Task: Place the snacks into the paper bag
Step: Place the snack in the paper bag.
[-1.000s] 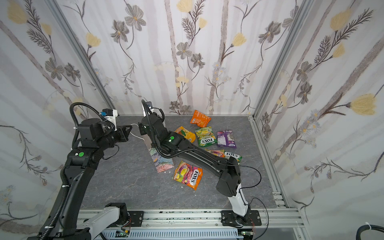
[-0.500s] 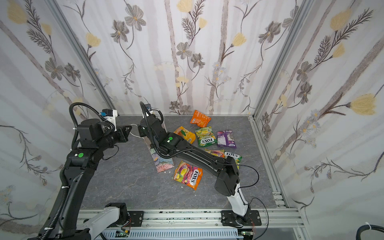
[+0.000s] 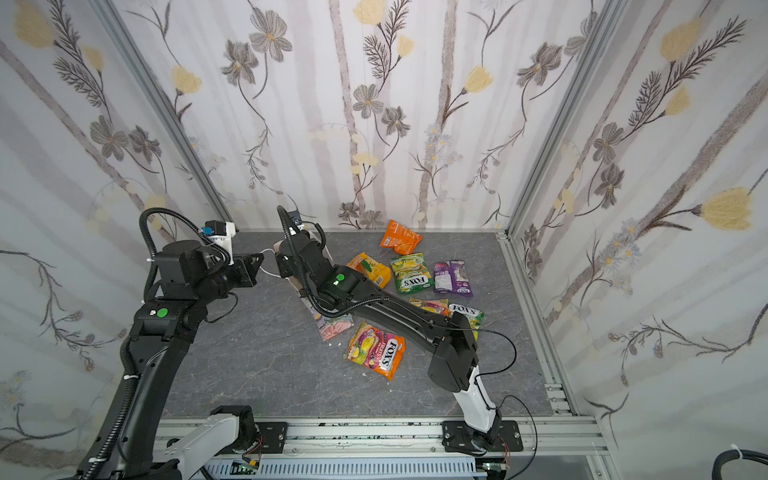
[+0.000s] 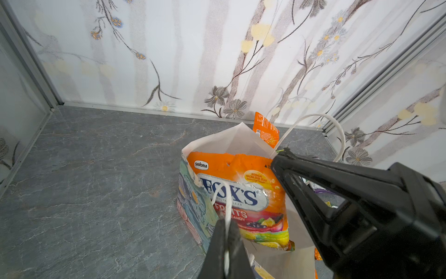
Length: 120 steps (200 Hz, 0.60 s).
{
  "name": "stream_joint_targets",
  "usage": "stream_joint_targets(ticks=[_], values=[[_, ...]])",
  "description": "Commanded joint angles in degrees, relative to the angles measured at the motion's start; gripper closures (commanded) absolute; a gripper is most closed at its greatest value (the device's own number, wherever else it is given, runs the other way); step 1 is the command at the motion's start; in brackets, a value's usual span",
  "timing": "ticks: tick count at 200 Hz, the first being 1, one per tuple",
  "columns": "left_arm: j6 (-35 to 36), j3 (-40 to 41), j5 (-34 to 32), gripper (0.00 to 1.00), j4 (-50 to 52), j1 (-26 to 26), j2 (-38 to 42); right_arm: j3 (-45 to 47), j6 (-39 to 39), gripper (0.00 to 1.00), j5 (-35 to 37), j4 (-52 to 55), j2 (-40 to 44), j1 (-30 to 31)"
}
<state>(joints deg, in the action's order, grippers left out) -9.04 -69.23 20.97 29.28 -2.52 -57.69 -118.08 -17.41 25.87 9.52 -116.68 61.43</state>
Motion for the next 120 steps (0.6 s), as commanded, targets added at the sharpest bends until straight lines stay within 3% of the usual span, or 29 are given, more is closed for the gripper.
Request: stream_joint_targets(ticks=[1,54,120], values=[[0.5,0.1,-0.5,1.00,-1.9,0.1,0.2,-0.7,-0.3,0.81,0.1,-1.6,0.5,0.0],[1.6,1.0,-0.7,1.00,-3.6,0.1,0.9,-0.7,0.3,0.76,-0.3,-1.6,2.0,0.0],[2.5,3.3,-2.2,1.00,-6.8,0.1,2.3,-0.6,7.3,0.72,-9.9,0.5,5.6,0.0]])
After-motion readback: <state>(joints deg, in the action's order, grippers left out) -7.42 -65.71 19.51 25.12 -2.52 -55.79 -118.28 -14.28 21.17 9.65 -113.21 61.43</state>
